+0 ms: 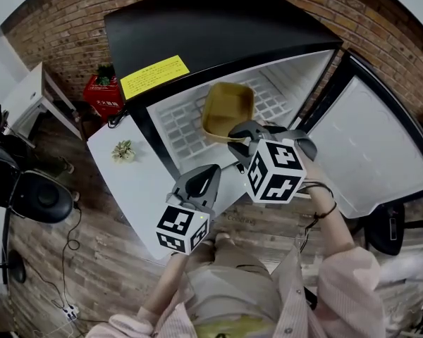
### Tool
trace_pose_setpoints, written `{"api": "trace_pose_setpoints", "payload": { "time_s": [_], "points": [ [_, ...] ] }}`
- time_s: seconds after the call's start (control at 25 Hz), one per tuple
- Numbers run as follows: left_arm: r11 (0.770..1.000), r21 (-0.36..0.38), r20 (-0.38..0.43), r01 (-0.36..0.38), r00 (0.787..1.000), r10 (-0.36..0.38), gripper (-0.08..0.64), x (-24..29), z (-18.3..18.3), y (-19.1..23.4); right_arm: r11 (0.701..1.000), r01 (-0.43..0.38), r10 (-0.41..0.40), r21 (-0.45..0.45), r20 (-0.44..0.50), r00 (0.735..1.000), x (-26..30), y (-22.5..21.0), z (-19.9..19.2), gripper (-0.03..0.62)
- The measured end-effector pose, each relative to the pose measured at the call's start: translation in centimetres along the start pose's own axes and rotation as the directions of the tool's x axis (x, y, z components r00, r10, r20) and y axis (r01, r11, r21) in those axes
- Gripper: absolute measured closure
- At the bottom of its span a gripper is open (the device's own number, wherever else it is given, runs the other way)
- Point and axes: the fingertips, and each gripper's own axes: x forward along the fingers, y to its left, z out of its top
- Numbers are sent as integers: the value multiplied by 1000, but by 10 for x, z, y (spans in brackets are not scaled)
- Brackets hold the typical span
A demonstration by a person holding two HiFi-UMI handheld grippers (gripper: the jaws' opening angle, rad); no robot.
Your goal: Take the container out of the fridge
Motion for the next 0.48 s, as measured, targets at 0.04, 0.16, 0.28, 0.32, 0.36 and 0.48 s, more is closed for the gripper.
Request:
{"api": "trace_pose_setpoints", "payload": {
  "time_s": [0.04,0.16,0.28,0.32,0.36,0.48],
  "points": [
    [1000,-1,2,1,1000,-1,568,-1,0,0,1000,-1,1,-2,0,1000,0,1,1,539],
    [1000,-1,5,8,1000,-8,568,-4,1,0,1000,11,-11,-3,0,1000,-1,2,4,550],
    [1000,1,4,16,1000,-16,568,-6,0,-1,1000,30,-30,8,8,1000,-4,2,6,561],
    [1000,1,3,18,1000,-18,568,-7,-1,-1,999,37,-37,14,10,999,-5,2,6,565],
    [1000,2,2,22,1000,-22,568,-8,-1,-1,999,44,-45,20,11,999,-7,2,7,567],
    [999,6,2,36,999,-36,568,-11,-1,-3,997,61,-61,40,15,998,-11,3,9,568]
  ]
}}
